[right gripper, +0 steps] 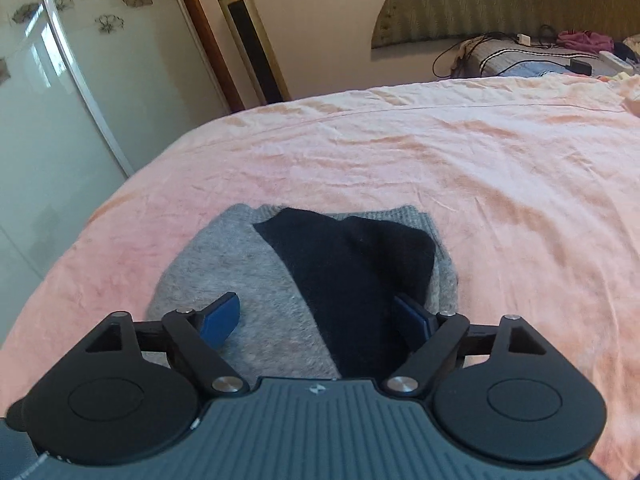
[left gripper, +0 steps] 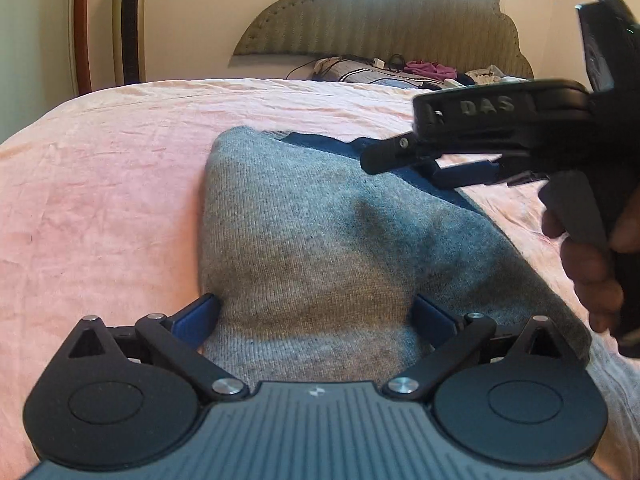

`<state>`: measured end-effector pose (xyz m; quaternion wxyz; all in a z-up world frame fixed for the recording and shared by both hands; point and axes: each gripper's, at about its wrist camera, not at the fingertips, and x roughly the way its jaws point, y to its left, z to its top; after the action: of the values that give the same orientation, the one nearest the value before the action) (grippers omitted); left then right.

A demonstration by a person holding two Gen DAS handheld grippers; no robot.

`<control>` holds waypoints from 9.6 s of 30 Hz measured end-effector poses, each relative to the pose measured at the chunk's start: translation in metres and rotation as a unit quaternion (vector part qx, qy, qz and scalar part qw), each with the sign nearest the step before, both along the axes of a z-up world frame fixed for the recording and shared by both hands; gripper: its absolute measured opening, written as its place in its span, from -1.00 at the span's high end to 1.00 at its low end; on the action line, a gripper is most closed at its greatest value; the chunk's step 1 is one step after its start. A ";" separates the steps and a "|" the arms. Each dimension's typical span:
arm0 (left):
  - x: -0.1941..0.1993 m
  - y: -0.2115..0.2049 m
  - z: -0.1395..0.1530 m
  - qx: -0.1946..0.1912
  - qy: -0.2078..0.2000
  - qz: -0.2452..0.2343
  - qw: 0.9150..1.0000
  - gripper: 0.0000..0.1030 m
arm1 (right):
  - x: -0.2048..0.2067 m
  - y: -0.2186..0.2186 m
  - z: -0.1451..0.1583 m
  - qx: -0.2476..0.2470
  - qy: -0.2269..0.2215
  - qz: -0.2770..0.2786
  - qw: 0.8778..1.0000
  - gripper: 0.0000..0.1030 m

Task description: Fold small clothes

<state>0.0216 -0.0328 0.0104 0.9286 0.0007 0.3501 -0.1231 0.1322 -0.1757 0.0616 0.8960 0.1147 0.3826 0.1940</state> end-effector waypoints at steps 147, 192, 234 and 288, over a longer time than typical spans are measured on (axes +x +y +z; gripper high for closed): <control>-0.087 0.020 -0.004 0.055 0.011 0.078 0.995 -1.00 | -0.191 0.005 -0.027 -0.160 -0.033 -0.150 0.975 -1.00; -0.088 0.019 -0.005 0.055 0.013 0.083 0.995 -1.00 | -0.189 0.010 -0.025 -0.164 -0.024 -0.161 0.973 -1.00; -0.085 0.021 -0.003 0.055 0.017 0.084 0.995 -1.00 | -0.189 0.011 -0.027 -0.165 -0.024 -0.167 0.972 -1.00; -0.088 0.025 -0.003 0.056 0.010 0.076 0.995 -1.00 | -0.189 0.011 -0.026 -0.164 -0.024 -0.167 0.972 -1.00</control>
<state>-0.0668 -0.0082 0.0078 0.9303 0.0248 0.3644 -0.0323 -0.0569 -0.1649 0.0352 0.9314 0.0238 0.3627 -0.0205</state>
